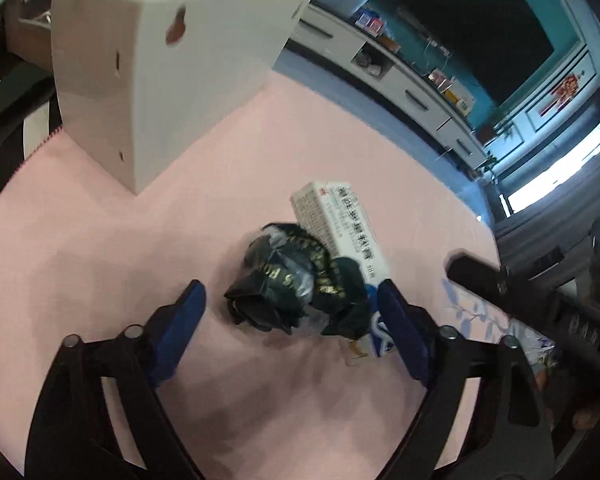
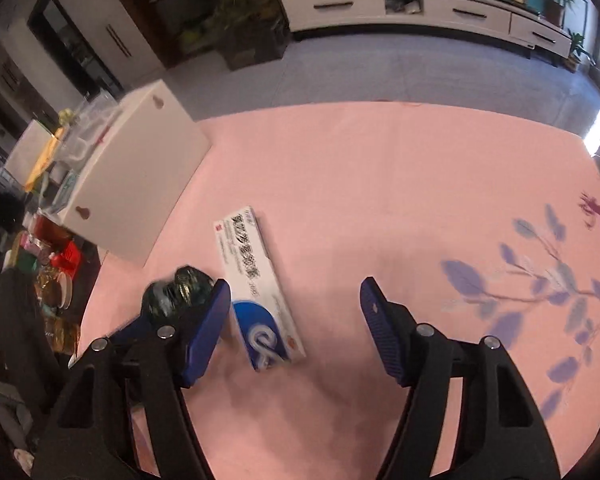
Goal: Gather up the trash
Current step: 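Grasp the dark green wrapper with the left tool while the right tool grasps the ointment box, then carry the green wrapper and ointment box over the black bin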
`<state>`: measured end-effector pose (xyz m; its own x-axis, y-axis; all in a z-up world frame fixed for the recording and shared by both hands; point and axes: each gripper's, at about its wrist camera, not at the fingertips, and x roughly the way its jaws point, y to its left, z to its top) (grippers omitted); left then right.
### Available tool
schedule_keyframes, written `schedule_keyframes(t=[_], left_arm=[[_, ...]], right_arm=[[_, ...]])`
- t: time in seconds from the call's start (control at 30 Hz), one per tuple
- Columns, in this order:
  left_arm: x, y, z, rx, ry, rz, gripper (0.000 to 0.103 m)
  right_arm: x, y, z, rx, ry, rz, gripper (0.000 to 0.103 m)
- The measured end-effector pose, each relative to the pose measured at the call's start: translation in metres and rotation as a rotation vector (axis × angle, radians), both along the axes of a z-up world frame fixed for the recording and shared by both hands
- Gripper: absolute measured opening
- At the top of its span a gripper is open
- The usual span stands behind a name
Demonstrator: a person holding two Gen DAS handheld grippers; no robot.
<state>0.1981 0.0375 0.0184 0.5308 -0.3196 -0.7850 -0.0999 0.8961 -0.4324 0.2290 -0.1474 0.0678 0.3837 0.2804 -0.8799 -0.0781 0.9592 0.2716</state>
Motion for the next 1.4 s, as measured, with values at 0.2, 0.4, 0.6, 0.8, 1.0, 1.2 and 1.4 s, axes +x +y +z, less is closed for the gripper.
schedule_keyframes(t=[0.2, 0.4, 0.6, 0.8, 1.0, 1.2, 1.4], left_arm=[[-0.001, 0.0, -0.011, -0.001, -0.04, 0.001, 0.052], [-0.027, 0.018, -0.002, -0.039, -0.047, 0.026, 0.046], [-0.065, 0.031, 0.02, 0.005, -0.099, 0.047, 0.047], [-0.099, 0.03, 0.041, 0.01, -0.139, 0.062, 0.047], [-0.147, -0.006, 0.073, 0.03, -0.197, -0.002, 0.047], [-0.183, -0.051, 0.089, 0.032, -0.218, -0.085, 0.047], [-0.21, -0.137, 0.095, 0.043, -0.241, -0.231, 0.047]], right_arm=[[0.028, 0.033, -0.022, -0.025, 0.067, 0.041, 0.068], [0.026, 0.047, -0.042, -0.133, 0.076, 0.082, 0.068], [0.015, 0.054, -0.044, -0.216, 0.044, 0.107, 0.045], [-0.01, 0.044, -0.021, -0.22, -0.013, 0.091, 0.022], [-0.078, -0.018, 0.025, -0.114, -0.094, 0.02, 0.021], [-0.159, -0.095, 0.042, -0.082, -0.165, -0.07, 0.021], [-0.249, -0.2, 0.059, -0.076, -0.262, -0.312, 0.021]])
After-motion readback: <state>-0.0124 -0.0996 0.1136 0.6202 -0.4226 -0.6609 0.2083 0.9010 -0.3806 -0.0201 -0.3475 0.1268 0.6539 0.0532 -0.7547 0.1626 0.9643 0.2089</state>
